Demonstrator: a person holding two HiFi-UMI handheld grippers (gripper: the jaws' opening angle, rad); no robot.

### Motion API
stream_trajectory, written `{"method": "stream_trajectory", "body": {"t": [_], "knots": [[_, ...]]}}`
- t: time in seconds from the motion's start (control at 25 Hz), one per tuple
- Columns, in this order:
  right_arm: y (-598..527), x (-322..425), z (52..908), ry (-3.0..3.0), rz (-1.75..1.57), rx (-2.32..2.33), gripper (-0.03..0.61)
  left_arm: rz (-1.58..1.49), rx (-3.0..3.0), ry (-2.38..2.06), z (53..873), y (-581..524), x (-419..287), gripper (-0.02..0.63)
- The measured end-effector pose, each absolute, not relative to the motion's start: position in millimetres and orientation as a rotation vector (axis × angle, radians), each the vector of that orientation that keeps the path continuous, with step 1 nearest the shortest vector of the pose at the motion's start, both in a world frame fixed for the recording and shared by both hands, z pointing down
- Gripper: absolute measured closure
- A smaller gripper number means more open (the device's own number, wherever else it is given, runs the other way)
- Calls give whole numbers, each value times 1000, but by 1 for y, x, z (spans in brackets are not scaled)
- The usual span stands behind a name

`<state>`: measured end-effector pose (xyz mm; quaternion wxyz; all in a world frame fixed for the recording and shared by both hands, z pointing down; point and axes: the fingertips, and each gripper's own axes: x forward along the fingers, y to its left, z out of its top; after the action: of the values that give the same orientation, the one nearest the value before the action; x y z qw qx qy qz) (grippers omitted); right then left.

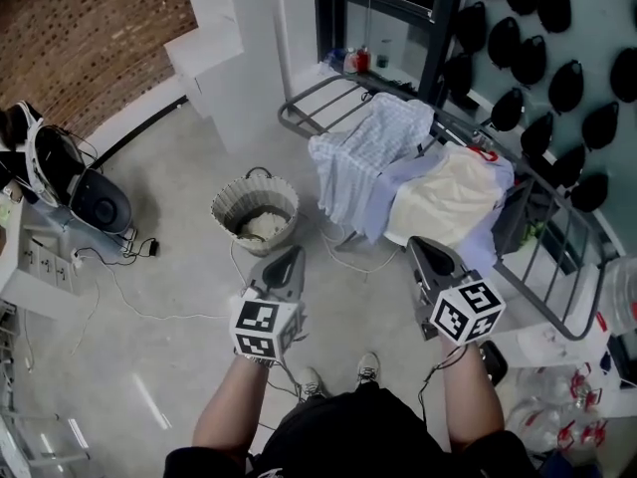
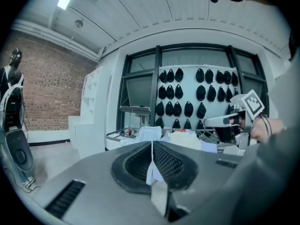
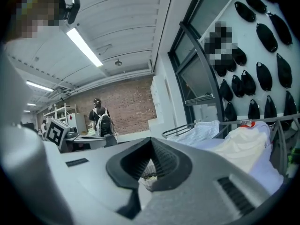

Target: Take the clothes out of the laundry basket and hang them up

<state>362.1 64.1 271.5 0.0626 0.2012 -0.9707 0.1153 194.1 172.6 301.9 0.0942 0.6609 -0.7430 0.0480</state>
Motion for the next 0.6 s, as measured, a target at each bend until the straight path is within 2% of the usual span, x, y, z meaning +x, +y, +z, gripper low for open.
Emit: {"method": "stream_trajectory", "body": {"t": [0.6], "knots": [[86, 362, 286, -2909, 375, 712, 574, 175, 2041, -2125, 310, 180, 189, 601]]}}
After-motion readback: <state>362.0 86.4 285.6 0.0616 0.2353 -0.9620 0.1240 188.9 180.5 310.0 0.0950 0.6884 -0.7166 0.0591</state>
